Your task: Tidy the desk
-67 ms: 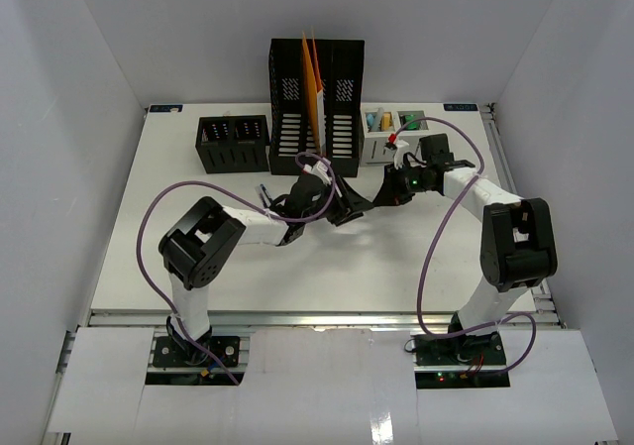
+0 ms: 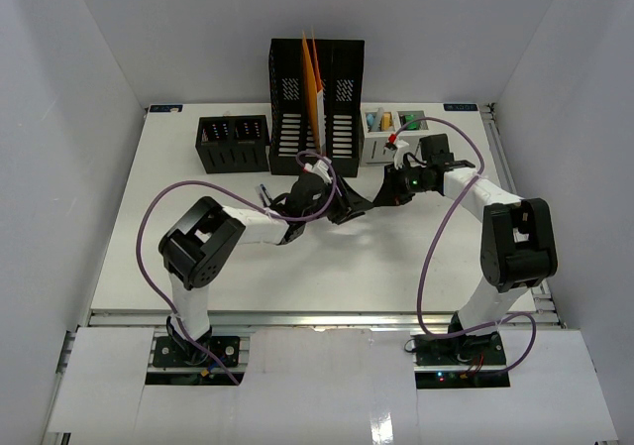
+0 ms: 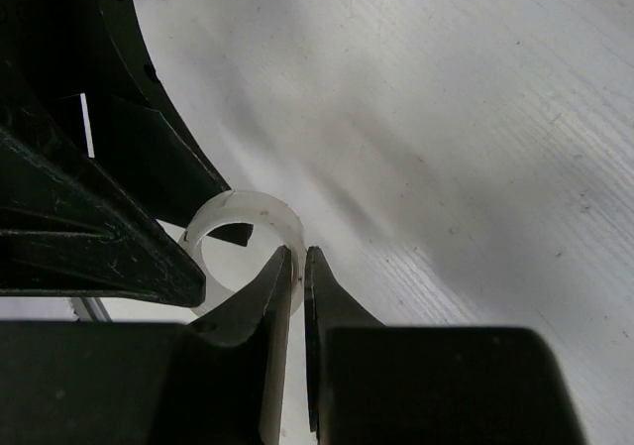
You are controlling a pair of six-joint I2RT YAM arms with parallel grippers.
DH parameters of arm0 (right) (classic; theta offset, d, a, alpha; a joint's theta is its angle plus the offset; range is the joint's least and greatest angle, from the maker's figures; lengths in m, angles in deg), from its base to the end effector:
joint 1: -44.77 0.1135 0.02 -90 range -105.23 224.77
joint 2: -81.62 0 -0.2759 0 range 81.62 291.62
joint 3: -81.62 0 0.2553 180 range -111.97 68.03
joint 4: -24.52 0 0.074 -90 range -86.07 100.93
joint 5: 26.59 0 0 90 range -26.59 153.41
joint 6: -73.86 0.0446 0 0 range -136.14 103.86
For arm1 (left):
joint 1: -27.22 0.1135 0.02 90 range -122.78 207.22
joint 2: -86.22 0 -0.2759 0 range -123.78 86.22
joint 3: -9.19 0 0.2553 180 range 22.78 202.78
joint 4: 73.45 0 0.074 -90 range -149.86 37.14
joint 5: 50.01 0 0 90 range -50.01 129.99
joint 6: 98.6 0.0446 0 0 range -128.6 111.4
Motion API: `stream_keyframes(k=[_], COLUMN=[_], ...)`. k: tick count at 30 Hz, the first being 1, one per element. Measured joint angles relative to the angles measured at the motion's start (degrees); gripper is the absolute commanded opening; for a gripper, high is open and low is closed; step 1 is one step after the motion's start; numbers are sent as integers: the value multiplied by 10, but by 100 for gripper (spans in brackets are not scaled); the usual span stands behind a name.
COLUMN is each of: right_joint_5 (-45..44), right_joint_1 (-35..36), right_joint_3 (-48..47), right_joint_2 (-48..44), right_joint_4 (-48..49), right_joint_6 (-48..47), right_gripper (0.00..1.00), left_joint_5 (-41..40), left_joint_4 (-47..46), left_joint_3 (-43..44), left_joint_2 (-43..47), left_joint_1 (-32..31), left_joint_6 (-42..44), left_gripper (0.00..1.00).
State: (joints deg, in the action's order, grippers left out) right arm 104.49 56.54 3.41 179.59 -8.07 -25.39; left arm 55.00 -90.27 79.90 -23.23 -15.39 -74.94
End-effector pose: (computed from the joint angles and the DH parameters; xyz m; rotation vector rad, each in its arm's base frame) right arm 0.3506 0.1030 0.2152 -0.7265 2.2643 0.9013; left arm 0.3010 -0.2926 0.1702 -0.2673 2.2481 -1.4124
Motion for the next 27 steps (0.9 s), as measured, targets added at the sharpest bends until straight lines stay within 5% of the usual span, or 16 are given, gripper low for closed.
stream_keyframes(k=[7,8,11,15,22,27], right_joint_5=[0,0,1,5,-21,-65], right_joint_1=[0,0,0,0,-2,4], right_joint_3=[0,1,1,1,0,1], right_joint_2=[0,-1,-1,-2,-19,-71], right_joint_4=[1,1,2,-1,-24,-29], right_joint_6=[-4,-5,-10,-27,-84,-116], right_gripper=[10,16,53,90,90,90], left_joint_5=[-9,-10,-10,-8,-34,-118], left_joint_4=[9,10,12,25,92,169], left_joint_3=[14,14,14,15,2,-71], left_joint_2=[0,0,0,0,20,130], left_joint_1=[-3,-3,-3,-3,-3,2], left_joint_6=[8,8,11,23,103,199], left_gripper=[27,23,7,0,0,0])
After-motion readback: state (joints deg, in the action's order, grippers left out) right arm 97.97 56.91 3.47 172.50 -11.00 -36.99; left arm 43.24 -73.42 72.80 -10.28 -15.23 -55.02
